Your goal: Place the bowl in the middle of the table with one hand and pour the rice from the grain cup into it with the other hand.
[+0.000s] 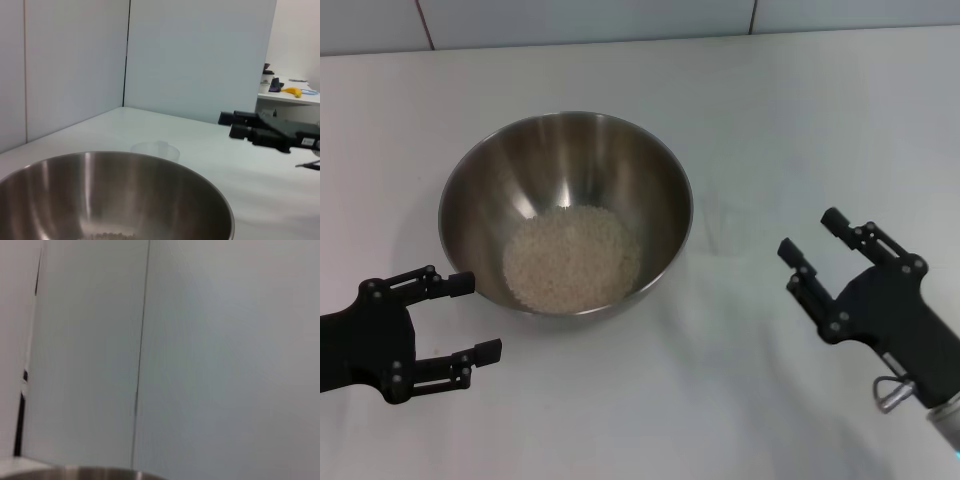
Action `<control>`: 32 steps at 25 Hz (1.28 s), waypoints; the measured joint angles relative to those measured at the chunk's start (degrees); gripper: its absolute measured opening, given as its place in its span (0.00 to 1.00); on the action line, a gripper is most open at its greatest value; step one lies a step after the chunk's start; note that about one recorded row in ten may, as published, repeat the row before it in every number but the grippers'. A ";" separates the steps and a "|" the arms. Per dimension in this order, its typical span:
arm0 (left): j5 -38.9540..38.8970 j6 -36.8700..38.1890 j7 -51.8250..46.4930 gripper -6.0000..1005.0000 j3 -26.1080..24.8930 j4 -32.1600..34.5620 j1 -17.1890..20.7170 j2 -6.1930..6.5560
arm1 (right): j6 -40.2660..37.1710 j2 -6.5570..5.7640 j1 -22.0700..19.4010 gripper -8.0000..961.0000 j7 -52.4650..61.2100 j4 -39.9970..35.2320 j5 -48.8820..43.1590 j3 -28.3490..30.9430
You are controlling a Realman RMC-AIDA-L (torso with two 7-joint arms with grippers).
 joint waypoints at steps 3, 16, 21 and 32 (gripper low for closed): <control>0.00 0.04 0.00 0.81 0.00 0.00 0.00 0.01 | 1.37 -4.26 -0.54 0.54 2.72 5.45 -0.42 0.00; -0.24 3.83 0.18 0.81 -0.54 0.17 2.31 0.64 | 14.54 -16.80 -4.44 0.54 2.63 25.84 -1.46 -0.94; -0.09 4.01 0.63 0.81 -1.63 0.18 3.00 0.41 | 15.78 -18.66 -6.09 0.54 2.60 28.57 -2.71 -0.98; -0.31 3.91 3.20 0.81 -3.34 -0.39 3.42 0.15 | 17.67 -23.58 -7.89 0.54 2.55 34.76 -4.27 -3.10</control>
